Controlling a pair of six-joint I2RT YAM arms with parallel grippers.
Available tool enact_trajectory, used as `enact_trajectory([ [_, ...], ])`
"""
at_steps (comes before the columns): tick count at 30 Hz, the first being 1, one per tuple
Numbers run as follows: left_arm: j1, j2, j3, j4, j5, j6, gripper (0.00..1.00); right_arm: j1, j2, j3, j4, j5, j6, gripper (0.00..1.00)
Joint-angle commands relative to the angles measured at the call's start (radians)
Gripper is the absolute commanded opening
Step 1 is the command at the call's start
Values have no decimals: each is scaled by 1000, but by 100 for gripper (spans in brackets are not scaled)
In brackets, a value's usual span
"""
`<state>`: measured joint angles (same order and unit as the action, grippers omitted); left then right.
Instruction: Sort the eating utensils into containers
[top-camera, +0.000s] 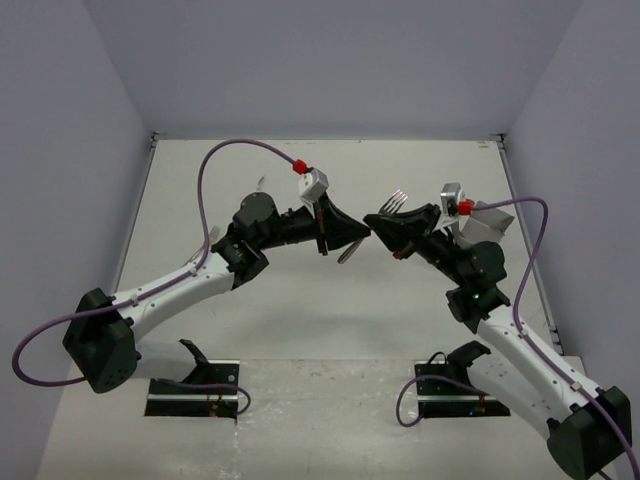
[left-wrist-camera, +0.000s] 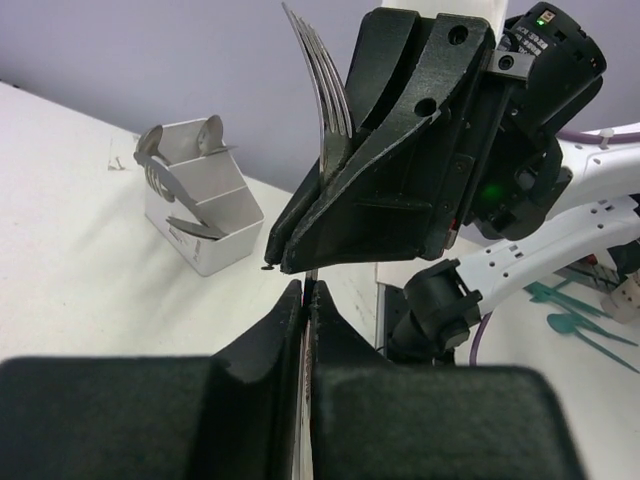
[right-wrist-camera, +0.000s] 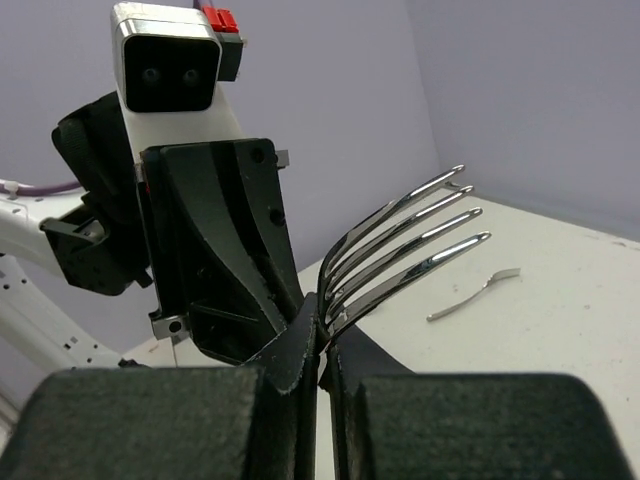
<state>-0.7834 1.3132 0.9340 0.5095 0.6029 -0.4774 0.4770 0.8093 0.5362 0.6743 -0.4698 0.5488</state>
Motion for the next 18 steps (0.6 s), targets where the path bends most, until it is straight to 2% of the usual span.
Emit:
enact_trajectory([
  [1, -10, -6, 43, 10, 5, 2, 10, -5, -12, 24, -13, 42, -73, 0],
  [3, -10, 3, 74, -52, -17, 20, 80, -6, -21, 39, -53, 92, -134, 0],
  [4, -11, 6, 83, -83, -47, 43, 100, -6, -30, 74, -152, 176, -171, 0],
  [7, -10, -31, 89, -213, -165, 110, 100, -12, -39, 140, -313, 351, -346, 0],
  [8, -10, -44, 82, -264, -202, 127, 100, -38, -45, 148, -335, 458, -383, 0],
  [10, -8, -83, 68, -324, -335, 175, 100, -86, -45, 186, -418, 532, -484, 0],
  [11, -7, -91, 71, -407, -398, 181, 100, -156, -39, 197, -442, 578, -512, 0],
  [12, -2, -94, 78, -452, -514, 186, 100, -200, -35, 212, -467, 592, -541, 0],
  [14, 38, -86, 75, -568, -640, 183, 100, -309, -27, 194, -486, 606, -625, 0],
  [15, 56, -86, 69, -592, -641, 177, 100, -342, -24, 183, -484, 605, -647, 0],
  [16, 74, -74, 65, -614, -713, 163, 100, -365, -16, 174, -478, 623, -659, 0],
  [18, 159, -62, 30, -622, -723, 148, 100, -437, 17, 157, -479, 701, -684, 0],
])
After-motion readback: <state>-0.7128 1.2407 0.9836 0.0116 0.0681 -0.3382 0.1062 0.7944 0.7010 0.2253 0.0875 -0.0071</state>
